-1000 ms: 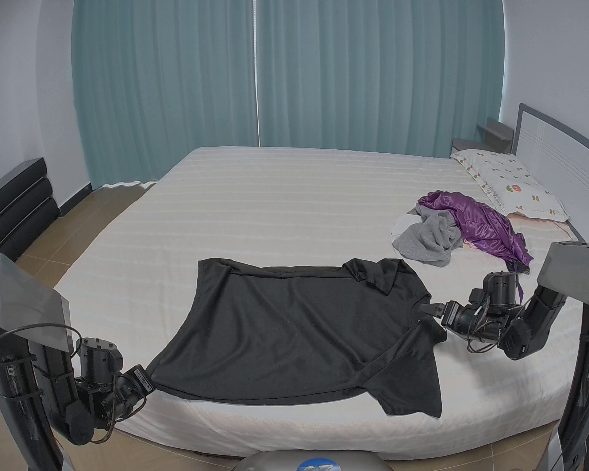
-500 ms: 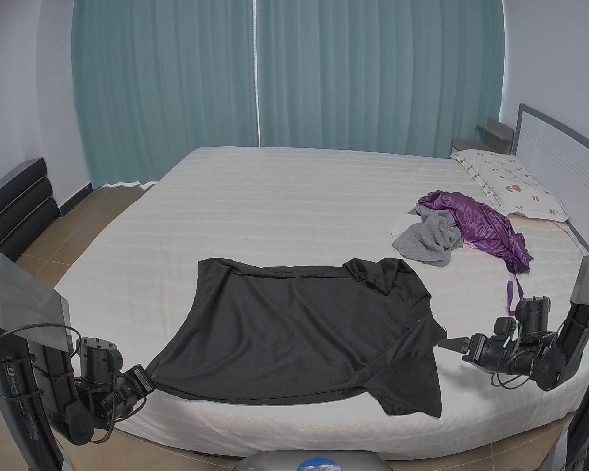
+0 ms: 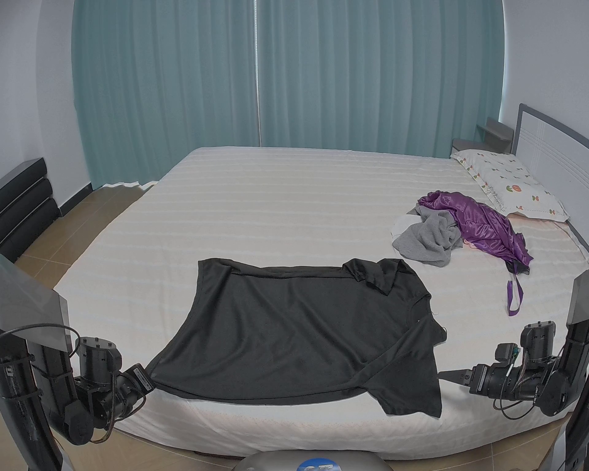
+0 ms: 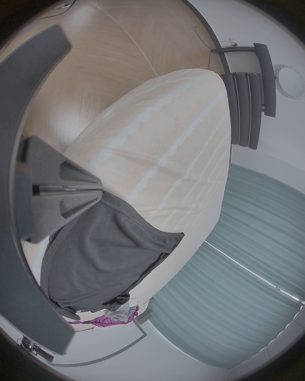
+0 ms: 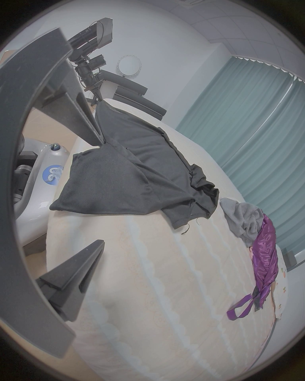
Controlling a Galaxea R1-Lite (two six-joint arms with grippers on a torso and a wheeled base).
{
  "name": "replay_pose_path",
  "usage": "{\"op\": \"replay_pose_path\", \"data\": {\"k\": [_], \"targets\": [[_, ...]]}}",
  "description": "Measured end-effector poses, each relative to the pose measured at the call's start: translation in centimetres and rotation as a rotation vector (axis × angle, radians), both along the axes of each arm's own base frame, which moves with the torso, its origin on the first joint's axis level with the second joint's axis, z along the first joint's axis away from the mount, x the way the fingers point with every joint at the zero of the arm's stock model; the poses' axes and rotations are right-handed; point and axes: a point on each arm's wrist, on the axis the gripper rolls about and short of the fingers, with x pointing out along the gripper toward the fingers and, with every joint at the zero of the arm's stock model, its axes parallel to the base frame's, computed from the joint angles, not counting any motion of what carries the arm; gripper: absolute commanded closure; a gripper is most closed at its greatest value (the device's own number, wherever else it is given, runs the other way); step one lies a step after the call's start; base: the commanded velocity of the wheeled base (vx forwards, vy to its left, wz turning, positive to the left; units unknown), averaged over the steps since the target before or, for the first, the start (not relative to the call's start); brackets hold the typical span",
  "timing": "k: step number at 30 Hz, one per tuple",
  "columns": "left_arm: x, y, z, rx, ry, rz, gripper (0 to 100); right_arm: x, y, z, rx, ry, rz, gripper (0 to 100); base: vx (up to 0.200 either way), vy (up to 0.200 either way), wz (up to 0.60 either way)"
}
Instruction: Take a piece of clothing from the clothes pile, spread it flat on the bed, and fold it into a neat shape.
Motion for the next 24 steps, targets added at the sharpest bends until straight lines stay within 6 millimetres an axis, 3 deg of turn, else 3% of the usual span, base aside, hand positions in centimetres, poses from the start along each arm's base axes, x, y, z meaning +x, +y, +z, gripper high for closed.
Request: {"op": "replay_pose_path", "data": {"k": [24], "targets": [[0.0, 0.0, 0.1, 0.000, -0.003, 0.001, 100, 0.6, 0.4, -2.0, 0.006, 0.018, 0.001, 0, 0.000, 0.000, 0.00]]}}
